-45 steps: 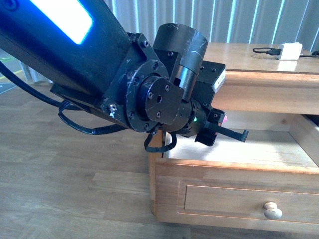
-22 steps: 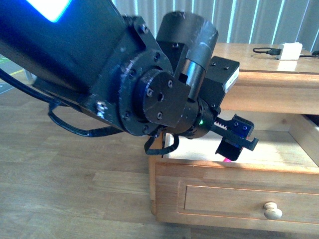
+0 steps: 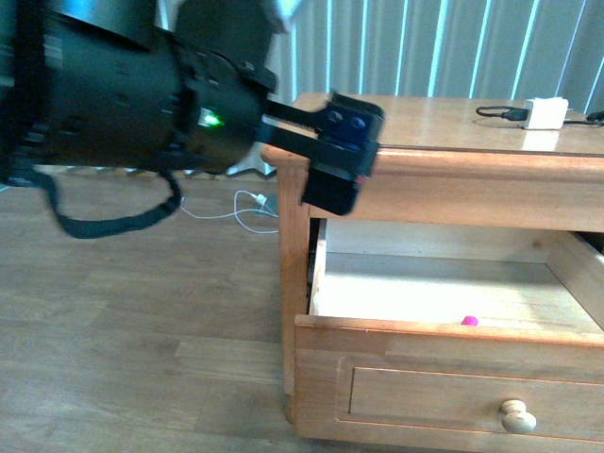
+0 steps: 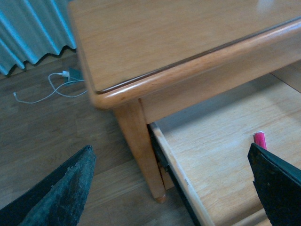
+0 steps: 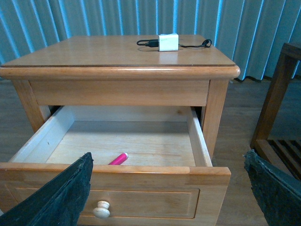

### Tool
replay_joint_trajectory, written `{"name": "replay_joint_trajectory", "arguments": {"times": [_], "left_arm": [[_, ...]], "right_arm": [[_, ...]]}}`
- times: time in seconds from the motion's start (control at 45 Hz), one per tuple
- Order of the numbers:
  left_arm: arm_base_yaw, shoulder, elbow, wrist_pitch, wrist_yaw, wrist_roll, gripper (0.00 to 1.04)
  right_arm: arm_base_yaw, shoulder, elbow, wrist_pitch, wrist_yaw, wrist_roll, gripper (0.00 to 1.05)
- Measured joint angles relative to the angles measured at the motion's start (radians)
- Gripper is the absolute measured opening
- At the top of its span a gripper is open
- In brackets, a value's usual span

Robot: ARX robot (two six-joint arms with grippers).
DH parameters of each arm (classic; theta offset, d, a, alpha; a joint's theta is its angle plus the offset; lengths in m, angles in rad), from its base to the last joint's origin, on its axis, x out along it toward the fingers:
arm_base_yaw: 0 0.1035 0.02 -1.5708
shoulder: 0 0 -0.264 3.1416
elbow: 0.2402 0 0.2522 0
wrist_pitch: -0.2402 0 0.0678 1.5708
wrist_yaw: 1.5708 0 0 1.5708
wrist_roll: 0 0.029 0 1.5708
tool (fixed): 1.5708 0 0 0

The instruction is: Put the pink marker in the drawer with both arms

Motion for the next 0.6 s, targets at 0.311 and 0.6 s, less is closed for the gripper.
{"name": "replay_joint_trajectory", "arguments": {"times": [0.311,0.6], "left_arm": [[0.099,-0.45,-0.331,-0.033,-0.049,-0.099,0.99],[0.196,-0.91,-0.574,-0.262,-0.142,-0.254,0.99]], "right_arm": [[0.0,0.0,0.0,0.0,0.0,0.0,0.96],[0.0,0.0,0.0,0.0,0.0,0.0,0.96]]}}
